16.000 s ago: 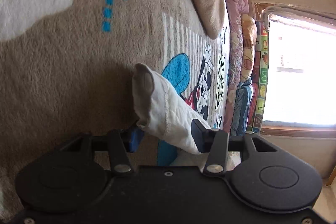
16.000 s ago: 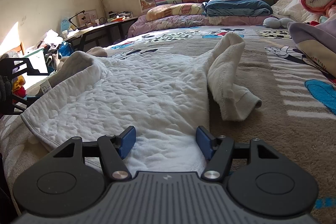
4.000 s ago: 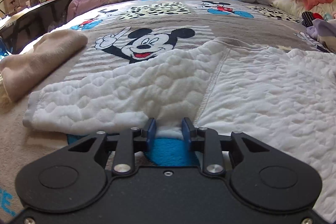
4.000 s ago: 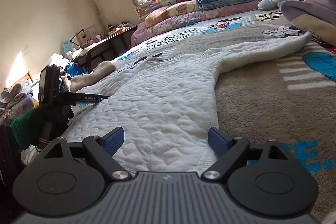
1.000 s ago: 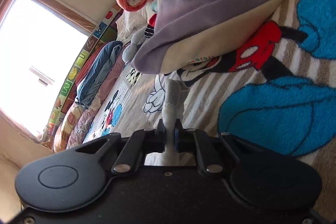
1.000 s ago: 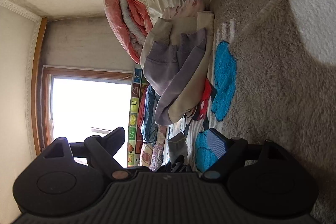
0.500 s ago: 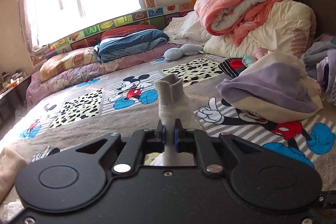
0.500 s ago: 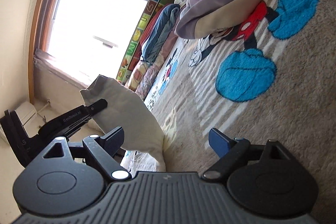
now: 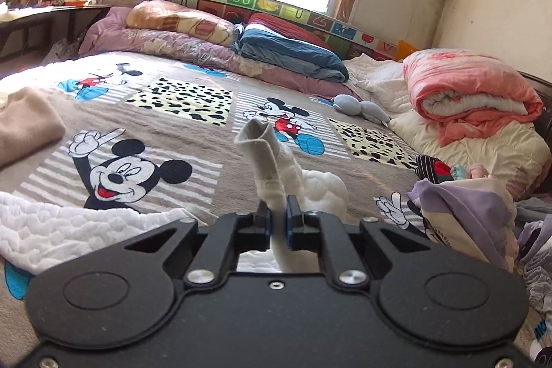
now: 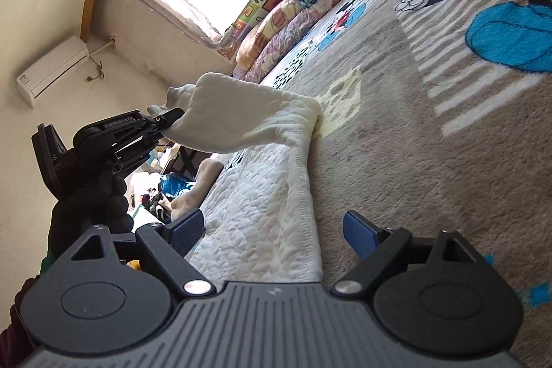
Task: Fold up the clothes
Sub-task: 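Carry the held sleeve across the shirt body with the left gripper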
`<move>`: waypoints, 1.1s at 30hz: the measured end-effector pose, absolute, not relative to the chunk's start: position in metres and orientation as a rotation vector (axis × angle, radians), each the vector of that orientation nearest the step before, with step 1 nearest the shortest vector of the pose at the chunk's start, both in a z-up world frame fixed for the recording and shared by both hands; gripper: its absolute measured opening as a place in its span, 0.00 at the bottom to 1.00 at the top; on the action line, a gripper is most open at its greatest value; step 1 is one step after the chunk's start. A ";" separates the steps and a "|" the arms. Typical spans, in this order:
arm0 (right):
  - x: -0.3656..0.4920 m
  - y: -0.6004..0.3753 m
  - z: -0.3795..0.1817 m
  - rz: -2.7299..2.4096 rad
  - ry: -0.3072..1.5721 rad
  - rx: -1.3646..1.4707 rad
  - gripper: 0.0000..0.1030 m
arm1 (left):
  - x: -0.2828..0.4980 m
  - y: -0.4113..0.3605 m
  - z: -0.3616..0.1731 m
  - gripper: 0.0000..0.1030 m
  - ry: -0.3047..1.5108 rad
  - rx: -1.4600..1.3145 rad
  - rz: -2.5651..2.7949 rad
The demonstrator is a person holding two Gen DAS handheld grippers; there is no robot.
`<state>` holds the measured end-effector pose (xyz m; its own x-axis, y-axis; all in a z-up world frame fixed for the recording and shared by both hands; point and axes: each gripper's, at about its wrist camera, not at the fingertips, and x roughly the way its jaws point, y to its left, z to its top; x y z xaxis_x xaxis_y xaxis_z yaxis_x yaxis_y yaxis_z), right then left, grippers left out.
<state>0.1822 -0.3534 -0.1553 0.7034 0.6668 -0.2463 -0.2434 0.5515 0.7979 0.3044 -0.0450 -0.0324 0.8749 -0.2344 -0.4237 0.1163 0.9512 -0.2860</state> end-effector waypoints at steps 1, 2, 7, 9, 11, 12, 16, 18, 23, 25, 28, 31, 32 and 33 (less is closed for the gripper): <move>0.180 -0.350 -0.153 0.591 0.576 0.809 0.85 | 0.304 -0.035 -0.036 0.06 0.473 -0.294 -0.183; 0.177 -0.348 -0.151 0.607 0.573 0.795 0.85 | 0.304 -0.024 -0.039 0.06 0.474 -0.329 -0.182; 0.164 -0.332 -0.137 0.697 0.545 0.705 0.85 | 0.309 0.017 -0.055 0.06 0.469 -0.448 -0.186; 0.161 -0.323 -0.134 0.739 0.529 0.683 0.85 | 0.313 0.031 -0.063 0.06 0.464 -0.474 -0.180; 0.158 -0.312 -0.132 0.775 0.521 0.655 0.85 | 0.322 0.045 -0.073 0.06 0.466 -0.515 -0.177; 0.156 -0.306 -0.131 0.787 0.517 0.636 0.85 | 0.327 0.058 -0.076 0.06 0.470 -0.537 -0.178; 0.151 -0.285 -0.131 0.807 0.513 0.556 0.85 | 0.338 0.080 -0.095 0.06 0.466 -0.594 -0.191; 0.151 -0.274 -0.133 0.814 0.513 0.509 0.85 | 0.346 0.083 -0.099 0.06 0.483 -0.625 -0.191; 0.146 -0.245 -0.132 0.818 0.546 0.333 0.86 | 0.362 0.080 -0.104 0.06 0.508 -0.614 -0.203; 0.144 -0.238 -0.131 0.815 0.554 0.294 0.89 | 0.364 0.073 -0.104 0.07 0.536 -0.553 -0.188; 0.145 -0.228 -0.130 0.805 0.560 0.242 0.92 | 0.357 0.068 -0.100 0.20 0.567 -0.426 -0.080; 0.139 -0.227 -0.127 0.803 0.540 0.224 0.93 | 0.350 0.064 -0.095 0.38 0.590 -0.300 0.028; 0.137 -0.226 -0.127 0.803 0.533 0.217 0.92 | 0.342 0.062 -0.089 0.40 0.562 -0.276 0.056; 0.135 -0.226 -0.126 0.802 0.526 0.211 0.92 | 0.341 0.061 -0.092 0.42 0.542 -0.251 0.084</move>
